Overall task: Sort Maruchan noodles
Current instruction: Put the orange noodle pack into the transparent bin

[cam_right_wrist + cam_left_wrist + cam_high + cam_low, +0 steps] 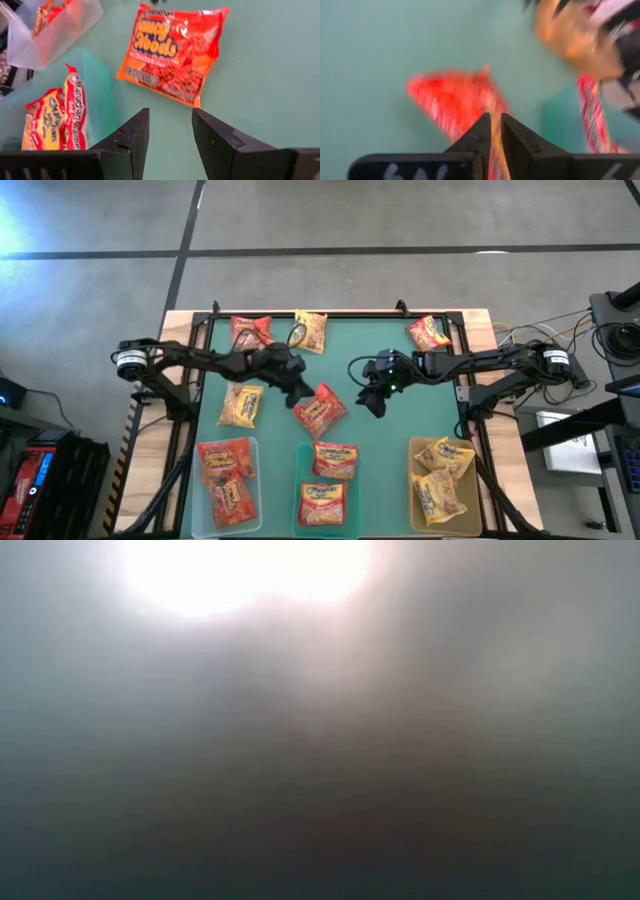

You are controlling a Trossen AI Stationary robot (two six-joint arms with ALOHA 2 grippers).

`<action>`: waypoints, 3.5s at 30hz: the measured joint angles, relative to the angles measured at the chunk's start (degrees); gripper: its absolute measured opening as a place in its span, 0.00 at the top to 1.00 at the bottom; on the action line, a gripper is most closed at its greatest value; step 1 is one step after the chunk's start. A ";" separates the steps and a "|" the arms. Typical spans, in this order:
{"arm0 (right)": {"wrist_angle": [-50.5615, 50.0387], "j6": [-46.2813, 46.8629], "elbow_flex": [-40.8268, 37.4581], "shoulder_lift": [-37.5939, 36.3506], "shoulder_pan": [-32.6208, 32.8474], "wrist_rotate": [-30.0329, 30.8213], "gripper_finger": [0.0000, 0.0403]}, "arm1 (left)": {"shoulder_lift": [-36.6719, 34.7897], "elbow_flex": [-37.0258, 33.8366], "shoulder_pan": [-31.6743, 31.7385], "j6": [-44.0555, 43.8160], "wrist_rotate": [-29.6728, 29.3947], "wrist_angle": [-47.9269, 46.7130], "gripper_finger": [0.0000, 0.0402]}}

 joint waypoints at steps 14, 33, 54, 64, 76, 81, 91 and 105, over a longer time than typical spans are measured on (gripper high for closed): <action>1.57 1.20 -0.02 0.46 0.14 1.76 0.65 | -1.27 8.75 -3.29 -0.57 -1.28 -46.52 0.66; 11.51 -0.06 -0.13 17.02 1.77 5.49 0.69 | -0.68 -10.78 -6.86 -19.30 -3.40 10.62 0.65; 21.22 -5.70 -0.04 25.03 1.86 7.03 0.69 | 9.98 -2.75 -6.67 -19.76 -3.07 12.35 0.64; 21.17 -6.59 -0.09 25.10 2.39 7.59 0.69 | 18.53 5.04 -6.71 -20.19 8.01 10.70 0.60; 20.04 -8.09 -0.09 24.41 2.60 6.90 0.69 | 17.84 5.73 -6.58 -19.51 5.53 8.98 0.97; 12.77 -8.73 -0.20 20.60 2.37 6.39 0.69 | 17.11 5.65 -6.24 -18.18 4.51 9.28 0.99; -0.73 -8.32 -0.20 10.38 2.40 6.46 0.69 | 11.21 5.59 -5.55 -14.99 4.09 8.54 1.00; -1.45 -7.60 -0.42 12.61 3.26 6.05 0.69 | -0.59 5.14 -5.44 -11.06 0.30 -0.53 1.00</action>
